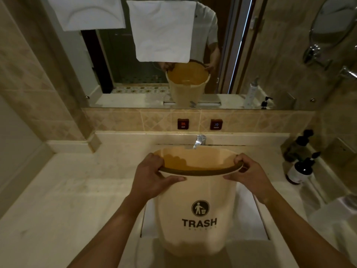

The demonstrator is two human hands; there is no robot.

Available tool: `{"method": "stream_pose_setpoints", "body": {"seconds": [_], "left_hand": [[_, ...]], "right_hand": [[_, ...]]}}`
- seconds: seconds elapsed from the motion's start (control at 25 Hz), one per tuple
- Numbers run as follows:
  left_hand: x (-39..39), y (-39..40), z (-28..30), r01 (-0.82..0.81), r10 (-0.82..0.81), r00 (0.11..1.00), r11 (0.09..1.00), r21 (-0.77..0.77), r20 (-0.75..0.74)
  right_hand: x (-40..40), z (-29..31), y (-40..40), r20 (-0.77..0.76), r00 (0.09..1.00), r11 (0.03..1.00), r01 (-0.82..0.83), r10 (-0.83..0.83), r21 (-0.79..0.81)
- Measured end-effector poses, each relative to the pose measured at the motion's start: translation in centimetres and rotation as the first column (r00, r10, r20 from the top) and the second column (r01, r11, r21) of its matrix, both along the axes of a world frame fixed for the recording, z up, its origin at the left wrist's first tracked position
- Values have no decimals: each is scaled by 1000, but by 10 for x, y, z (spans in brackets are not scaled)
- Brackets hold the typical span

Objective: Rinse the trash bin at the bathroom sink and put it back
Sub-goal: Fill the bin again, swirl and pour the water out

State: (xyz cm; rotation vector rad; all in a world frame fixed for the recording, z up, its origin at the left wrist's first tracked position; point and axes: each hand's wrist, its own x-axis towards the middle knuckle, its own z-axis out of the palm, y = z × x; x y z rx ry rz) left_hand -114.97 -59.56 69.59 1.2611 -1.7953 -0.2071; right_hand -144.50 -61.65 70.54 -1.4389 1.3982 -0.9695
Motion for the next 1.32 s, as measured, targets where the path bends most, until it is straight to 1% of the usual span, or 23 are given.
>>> {"method": "stream_pose_setpoints", "body": {"seconds": [0.08, 0.16, 0.28, 0.36, 0.48, 0.56, 0.68, 0.76, 0.88, 0.96, 1.0, 1.08, 1.16, 1.24, 1.32], "left_hand": [[-12, -2, -10, -2, 2, 1000, 1000, 17, 19], [-9, 3, -18, -9, 10, 1000, 1000, -26, 20], [9, 6, -6, -1, 2, 1000, 997, -80, 14], [7, -3, -1, -9, 11, 1000, 995, -102, 13], [-16, -9, -12, -3, 3, 1000, 1000, 2, 1], [-22, -2, -24, -3, 2, 1000, 999, 54, 2], [-8, 4, -17, -5, 5, 1000, 1000, 0, -16], [-5, -5, -4, -16, 15, 1000, 1000, -15, -20], [-21, -16, -1, -7, 6, 1000, 998, 63, 18], [-25, -9, -11, -11, 9, 1000, 994, 111, 23], [-21, -5, -15, -10, 8, 1000, 995, 96, 22], [-7, -3, -11, -11, 11, 1000, 1000, 14, 12], [-1, -8, 0, -25, 24, 999, 1000, -9, -23], [-11, -14, 6, -18, 19, 999, 1000, 21, -34], [-23, -9, -1, -15, 18, 999, 995, 96, -34]], "right_hand": [[-14, 0, -2, -30, 999, 1000, 12, -12, 1], [-11, -4, 1, -63, 998, 1000, -17, 18, 17], [7, -4, -1, -38, 998, 999, -51, 51, 1], [6, 1, -6, -28, 999, 999, -41, 40, -30], [-18, 1, -6, -72, 997, 999, 17, -20, -41], [-23, -4, -3, -98, 995, 1000, 4, -5, -8], [-8, -9, 0, -41, 999, 1000, -20, 20, 18], [-4, -8, -4, -26, 1000, 1000, -5, 5, 0], [-23, -4, -8, -45, 998, 999, 43, -44, -15], [-28, -6, -6, -69, 997, 1000, 28, -28, 9], [-24, -7, -5, -65, 998, 1000, 12, -10, 17], [-10, -6, -5, -58, 998, 1000, -23, 24, 12], [-3, -1, -9, -45, 999, 1000, -23, 22, -2], [-12, 5, -12, -63, 998, 1000, 13, -15, -29], [-24, 6, -13, -108, 994, 999, 29, -32, -25]]}}
